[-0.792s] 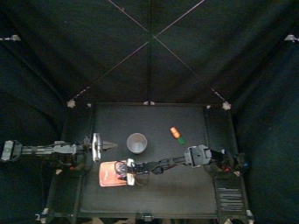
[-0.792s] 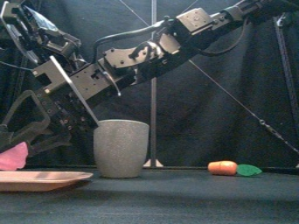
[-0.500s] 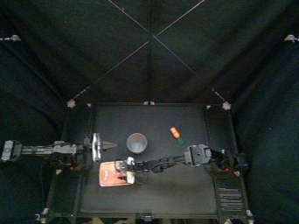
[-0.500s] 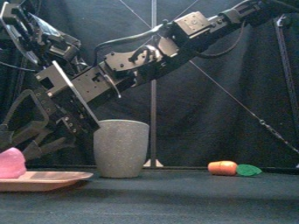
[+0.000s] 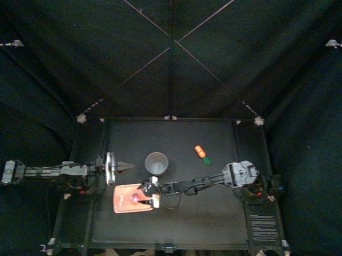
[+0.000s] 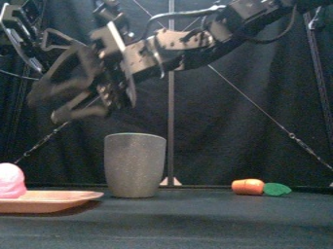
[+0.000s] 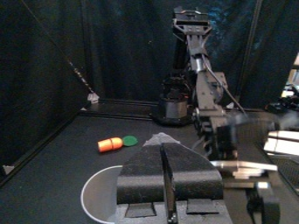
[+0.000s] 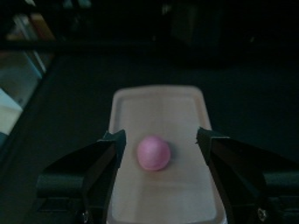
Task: Pick the pink ball then place it on the pink plate
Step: Drop pink ball on the pink plate and return to neutral
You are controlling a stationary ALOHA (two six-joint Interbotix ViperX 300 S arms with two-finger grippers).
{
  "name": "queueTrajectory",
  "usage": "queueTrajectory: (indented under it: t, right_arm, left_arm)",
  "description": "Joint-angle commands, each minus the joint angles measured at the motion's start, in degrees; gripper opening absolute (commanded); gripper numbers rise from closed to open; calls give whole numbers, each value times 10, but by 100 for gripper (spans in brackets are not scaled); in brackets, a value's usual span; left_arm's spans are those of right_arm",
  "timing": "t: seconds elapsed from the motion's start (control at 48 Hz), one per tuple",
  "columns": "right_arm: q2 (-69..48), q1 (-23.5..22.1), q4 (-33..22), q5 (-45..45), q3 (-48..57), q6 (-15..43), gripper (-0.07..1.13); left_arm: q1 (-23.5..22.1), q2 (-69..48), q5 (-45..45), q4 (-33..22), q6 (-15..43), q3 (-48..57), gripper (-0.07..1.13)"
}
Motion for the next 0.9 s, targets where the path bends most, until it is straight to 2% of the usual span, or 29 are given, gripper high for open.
queueTrajectory:
  t: [0.021, 0.125, 0.229, 0.417, 0.604, 0.896]
  right_arm:
    - [-86, 1, 3, -68, 71, -1, 97]
    - [-135, 1, 12, -112, 145, 1, 97]
    - [-184, 1, 48, -156, 216, -1, 97]
    - [-236, 1, 83, -194, 301, -4, 97]
    - [-270, -6, 85, -195, 344, -3, 97]
    - [-301, -41, 86, -195, 361, -2, 97]
  left_arm:
    - [-1, 2, -5, 0, 0, -8, 2]
    - [-2, 2, -5, 0, 1, -7, 2]
    - [-2, 2, -5, -1, 1, -6, 2]
    - [-1, 2, -5, 0, 1, -6, 2]
    - [-2, 2, -5, 2, 1, -4, 2]
    - [-2, 2, -5, 0, -1, 10, 2]
